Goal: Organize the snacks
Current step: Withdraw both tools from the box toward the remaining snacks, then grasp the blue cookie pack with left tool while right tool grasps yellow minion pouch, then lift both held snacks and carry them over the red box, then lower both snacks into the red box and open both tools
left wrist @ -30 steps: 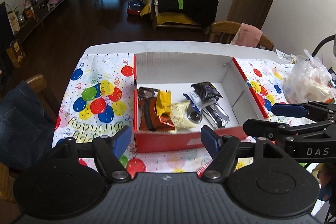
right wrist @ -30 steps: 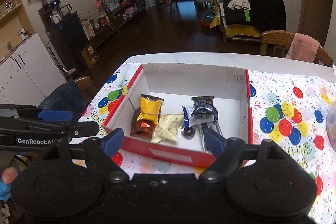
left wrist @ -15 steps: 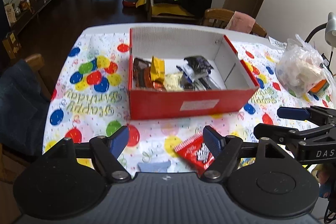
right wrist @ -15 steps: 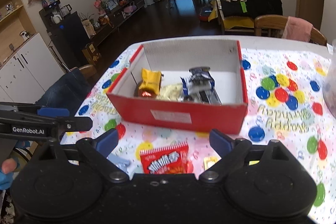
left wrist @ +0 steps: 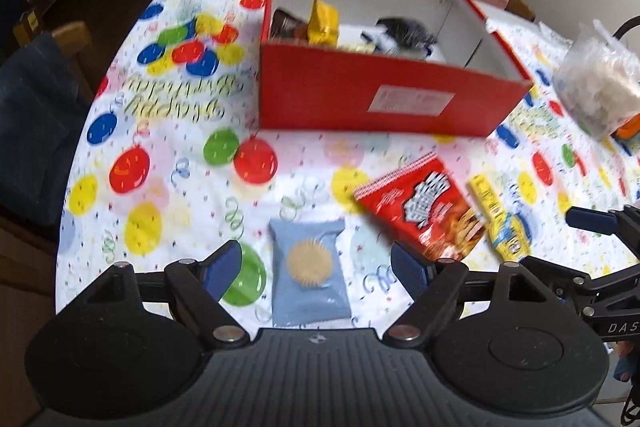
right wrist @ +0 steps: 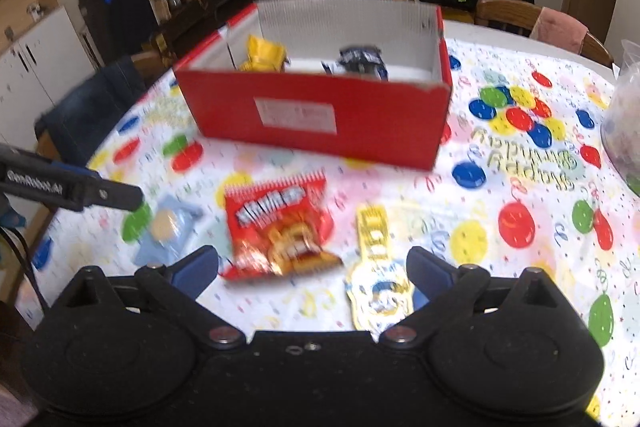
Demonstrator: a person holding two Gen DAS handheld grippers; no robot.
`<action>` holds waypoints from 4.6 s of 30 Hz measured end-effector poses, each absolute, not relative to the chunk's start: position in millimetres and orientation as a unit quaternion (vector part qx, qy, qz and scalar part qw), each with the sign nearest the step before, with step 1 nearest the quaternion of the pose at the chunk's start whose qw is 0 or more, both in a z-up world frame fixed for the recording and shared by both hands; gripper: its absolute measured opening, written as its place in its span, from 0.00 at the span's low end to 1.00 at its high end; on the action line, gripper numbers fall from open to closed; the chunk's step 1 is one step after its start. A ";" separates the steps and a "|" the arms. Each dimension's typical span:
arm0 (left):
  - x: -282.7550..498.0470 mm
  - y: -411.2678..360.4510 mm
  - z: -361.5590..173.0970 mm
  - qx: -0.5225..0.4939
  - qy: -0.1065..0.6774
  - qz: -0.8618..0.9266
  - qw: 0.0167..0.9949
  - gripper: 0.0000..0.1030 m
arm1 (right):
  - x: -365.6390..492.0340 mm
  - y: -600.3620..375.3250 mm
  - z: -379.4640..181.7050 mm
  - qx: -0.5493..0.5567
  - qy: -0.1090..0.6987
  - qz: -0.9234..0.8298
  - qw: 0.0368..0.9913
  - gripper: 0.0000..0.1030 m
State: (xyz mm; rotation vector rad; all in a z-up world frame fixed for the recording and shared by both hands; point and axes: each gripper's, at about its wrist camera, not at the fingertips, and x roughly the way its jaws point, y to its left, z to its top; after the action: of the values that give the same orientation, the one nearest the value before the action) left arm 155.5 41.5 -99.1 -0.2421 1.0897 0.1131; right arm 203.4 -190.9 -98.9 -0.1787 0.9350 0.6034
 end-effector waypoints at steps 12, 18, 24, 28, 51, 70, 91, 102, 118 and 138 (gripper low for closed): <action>167.2 33.6 -139.7 -0.103 0.562 0.066 0.818 0.79 | 215.2 -206.6 -134.8 -0.082 0.491 0.259 0.828 0.90; 174.6 33.4 -152.4 -0.096 0.572 0.068 0.812 0.79 | 221.7 -205.8 -145.5 -0.097 0.500 0.254 0.822 0.83; 180.7 31.7 -157.9 -0.081 0.570 0.075 0.814 0.79 | 228.0 -205.6 -151.3 -0.106 0.504 0.249 0.820 0.79; 183.8 30.2 -158.6 -0.071 0.565 0.077 0.818 0.79 | 231.1 -205.6 -152.5 -0.111 0.503 0.247 0.821 0.76; 188.9 26.4 -164.0 -0.058 0.578 0.081 0.810 0.46 | 232.0 -203.5 -159.1 -0.134 0.499 0.250 0.819 0.47; 173.6 34.7 -157.1 -0.099 0.578 0.082 0.806 0.46 | 224.5 -226.4 -146.2 -0.032 0.507 0.247 0.825 0.45; 165.8 39.9 -79.1 -0.142 0.520 0.061 0.840 0.46 | 212.4 -221.2 -75.0 0.008 0.446 0.281 0.850 0.45; 186.7 43.5 -35.8 -0.140 0.474 0.058 0.867 0.46 | 230.9 -210.8 -38.8 0.000 0.404 0.288 0.868 0.45; 252.3 35.9 0.9 -0.113 0.439 0.064 0.889 0.46 | 292.3 -191.4 -10.6 -0.018 0.371 0.286 0.883 0.45; 360.6 44.3 -34.2 -0.112 0.499 0.107 0.853 0.46 | 384.6 -149.9 -49.6 -0.039 0.425 0.277 0.861 0.46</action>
State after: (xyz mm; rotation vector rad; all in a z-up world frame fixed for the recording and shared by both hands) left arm 360.6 44.3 -34.2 -0.2359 1.0502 0.2259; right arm 384.6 -149.9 -49.6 -0.0810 0.8925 0.5814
